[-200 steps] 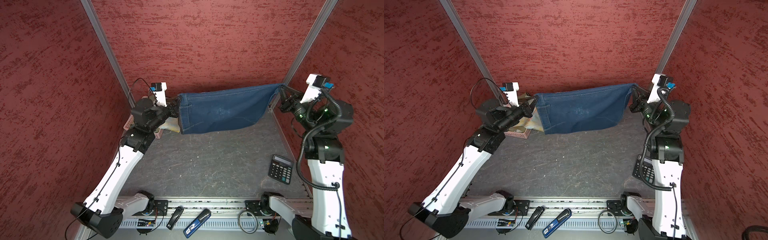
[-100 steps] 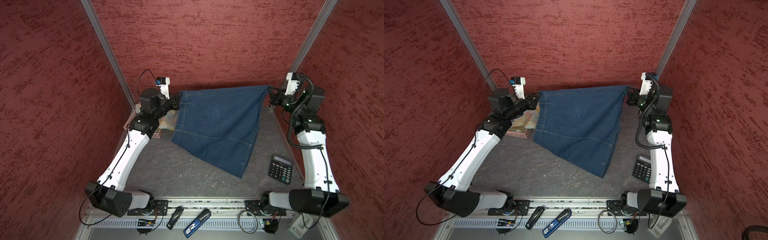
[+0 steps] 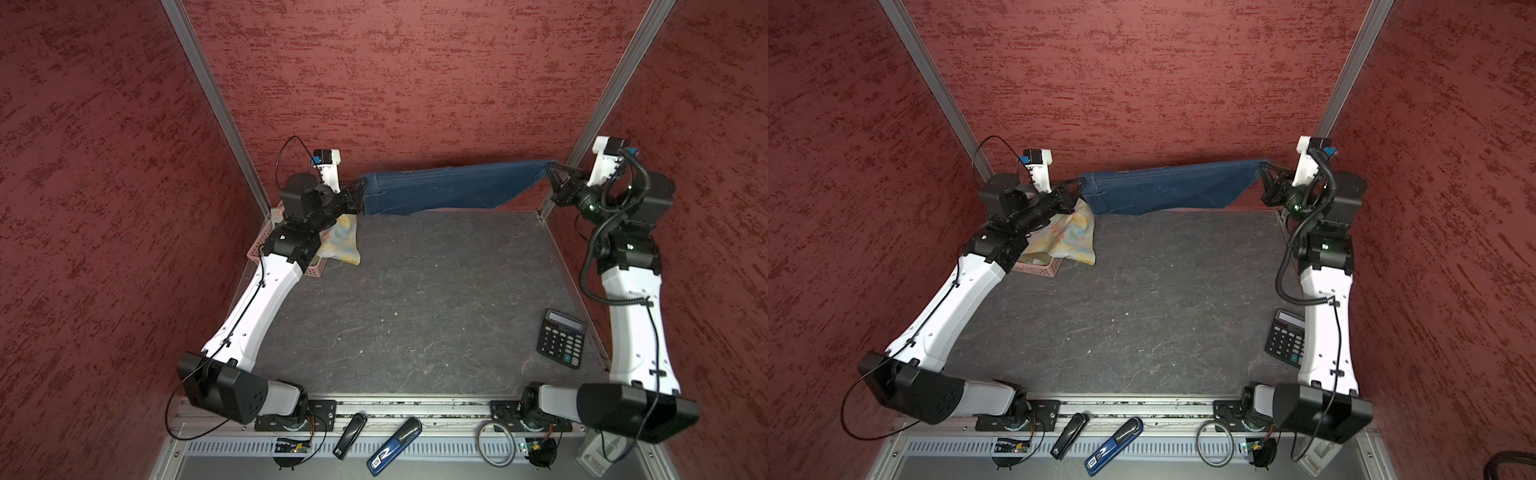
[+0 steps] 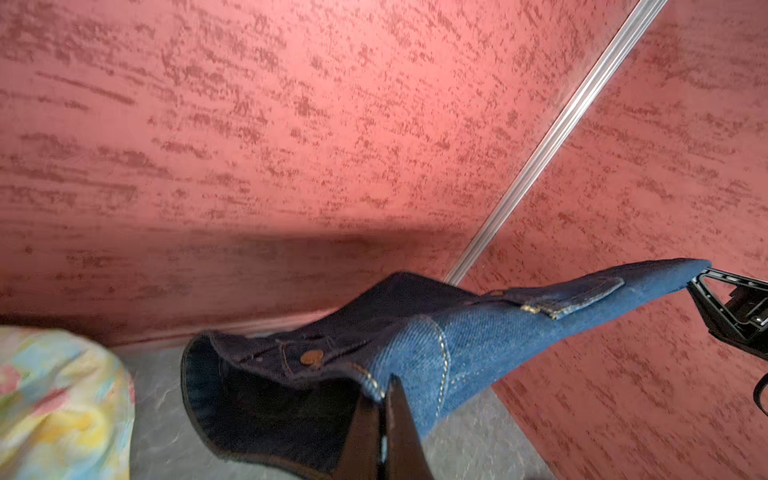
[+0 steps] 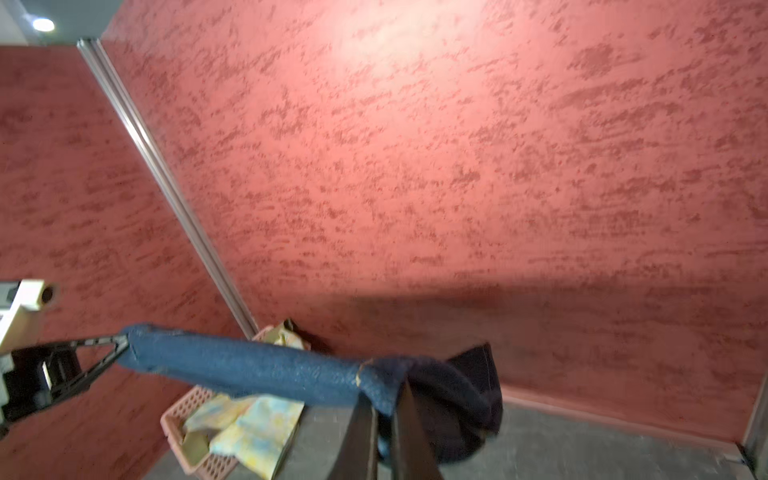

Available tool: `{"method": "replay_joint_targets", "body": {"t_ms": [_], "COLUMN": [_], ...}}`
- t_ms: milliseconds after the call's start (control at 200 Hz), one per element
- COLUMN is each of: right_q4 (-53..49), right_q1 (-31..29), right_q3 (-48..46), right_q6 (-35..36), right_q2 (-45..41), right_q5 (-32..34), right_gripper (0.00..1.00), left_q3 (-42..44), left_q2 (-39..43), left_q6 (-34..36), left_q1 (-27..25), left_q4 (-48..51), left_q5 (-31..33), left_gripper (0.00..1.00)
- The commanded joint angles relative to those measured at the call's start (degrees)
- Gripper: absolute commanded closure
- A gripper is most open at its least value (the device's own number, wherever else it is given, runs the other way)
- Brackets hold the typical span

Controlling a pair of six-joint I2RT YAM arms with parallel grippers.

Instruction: Fold and stack the skirts

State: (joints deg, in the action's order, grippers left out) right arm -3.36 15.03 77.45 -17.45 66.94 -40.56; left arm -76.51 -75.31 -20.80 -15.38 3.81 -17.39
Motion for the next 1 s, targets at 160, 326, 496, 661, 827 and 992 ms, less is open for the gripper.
{"method": "replay_joint_targets", "body": {"t_ms": [160, 326, 496, 661, 827, 992], "right_q4": [31.4, 18.2, 13.8, -5.2, -22.4, -25.8], "right_q1": [1.4, 1.3, 1.3, 0.1, -10.3, -13.9], "right_q3": [-48.9, -49.0, -41.8, -29.9, -30.5, -39.0], "right_q6": [-7.9, -0.4, -3.6, -10.8, -12.1, -18.8], "right_q2": [-24.3, -28.4, -25.9, -12.2, -9.8, -13.1], "right_q5": [-0.9, 4.8, 15.0, 8.5, 15.2, 18.8], "right_gripper": [0.80, 0.22, 0.04, 0.15, 0.17, 0.19], "left_q3": [43.3, 54.9, 56.5, 58.0, 60.2, 62.7], "left_q2": [9.1, 12.5, 15.3, 16.5, 17.4, 21.0], "left_q6": [-3.4, -6.0, -6.9, -6.8, -7.1, -8.2], "left_q1": [-4.1, -4.7, -5.2, -6.2, -6.3, -6.5], "left_q4": [-25.6, -30.7, -30.7, -30.7, -30.1, -26.6], "left_q5": [10.0, 15.6, 17.0, 18.2, 19.7, 22.3], "left_gripper": [1.00, 1.00, 1.00, 1.00, 0.93, 0.66]}}
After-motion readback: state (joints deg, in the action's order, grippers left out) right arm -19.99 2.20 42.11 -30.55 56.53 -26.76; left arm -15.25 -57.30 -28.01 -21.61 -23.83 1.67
